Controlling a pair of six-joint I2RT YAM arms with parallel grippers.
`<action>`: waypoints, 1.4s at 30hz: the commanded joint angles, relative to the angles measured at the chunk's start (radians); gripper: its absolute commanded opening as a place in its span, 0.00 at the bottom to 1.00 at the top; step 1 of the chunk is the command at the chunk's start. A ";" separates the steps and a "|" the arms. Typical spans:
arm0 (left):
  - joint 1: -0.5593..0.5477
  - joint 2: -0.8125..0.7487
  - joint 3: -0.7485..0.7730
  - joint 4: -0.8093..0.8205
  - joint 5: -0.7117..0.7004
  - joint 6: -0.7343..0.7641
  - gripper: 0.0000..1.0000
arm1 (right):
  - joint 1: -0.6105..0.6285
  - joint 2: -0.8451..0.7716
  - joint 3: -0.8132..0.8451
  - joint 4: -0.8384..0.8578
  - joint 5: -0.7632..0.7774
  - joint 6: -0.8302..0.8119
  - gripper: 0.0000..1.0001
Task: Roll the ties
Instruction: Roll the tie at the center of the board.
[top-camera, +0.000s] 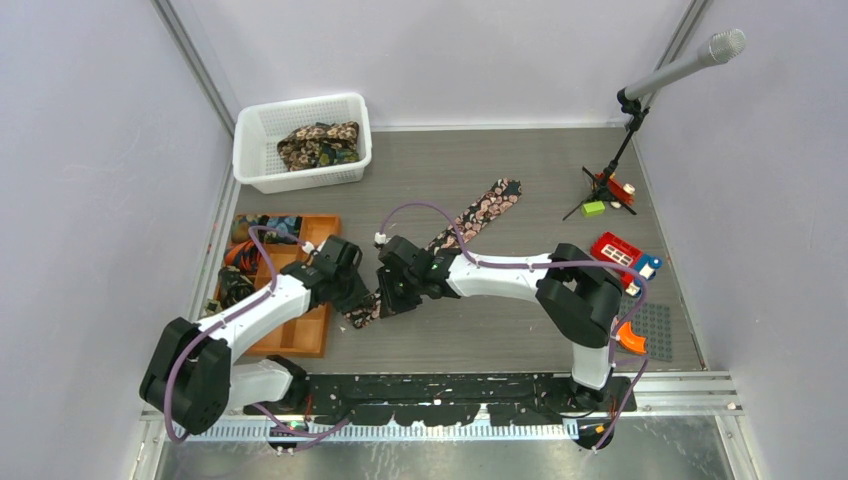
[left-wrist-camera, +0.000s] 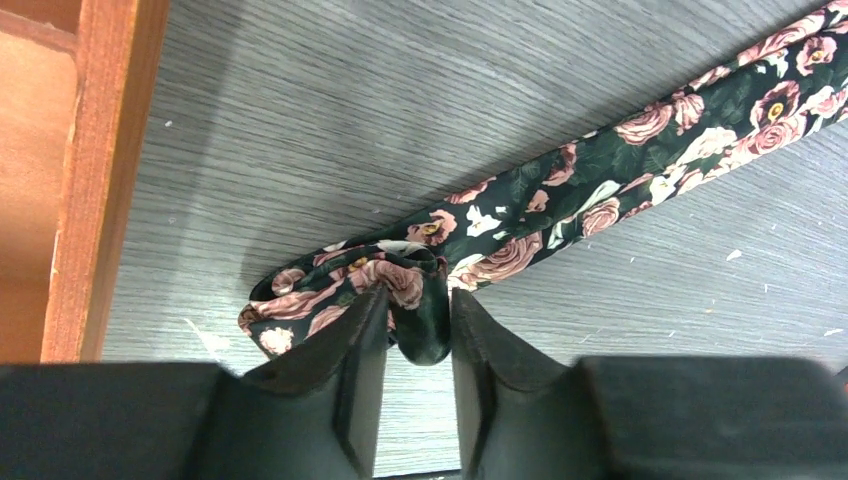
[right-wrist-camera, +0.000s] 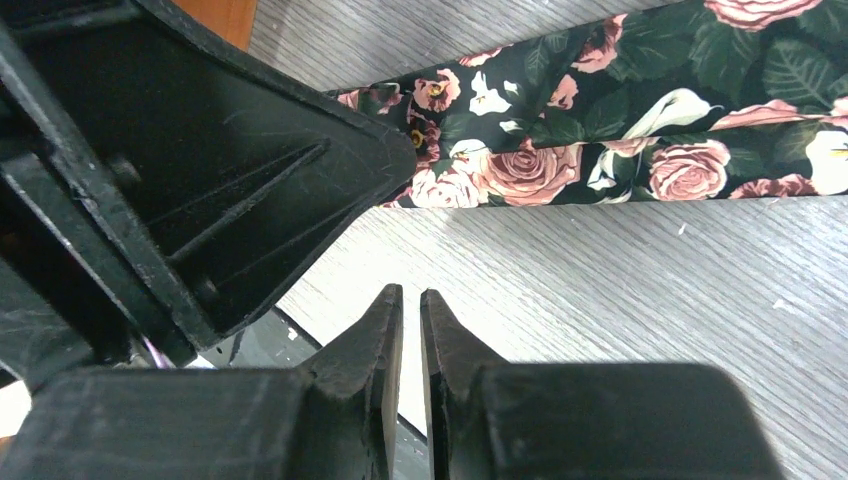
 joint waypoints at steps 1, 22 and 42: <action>-0.003 -0.015 0.038 0.023 -0.014 0.009 0.35 | -0.005 -0.047 0.010 0.003 0.016 -0.020 0.18; -0.003 -0.157 0.088 -0.102 -0.062 0.022 0.72 | -0.015 -0.025 0.108 -0.014 -0.011 -0.029 0.35; -0.001 -0.175 0.039 -0.100 -0.094 0.052 0.59 | -0.044 -0.027 0.113 -0.011 -0.029 -0.026 0.46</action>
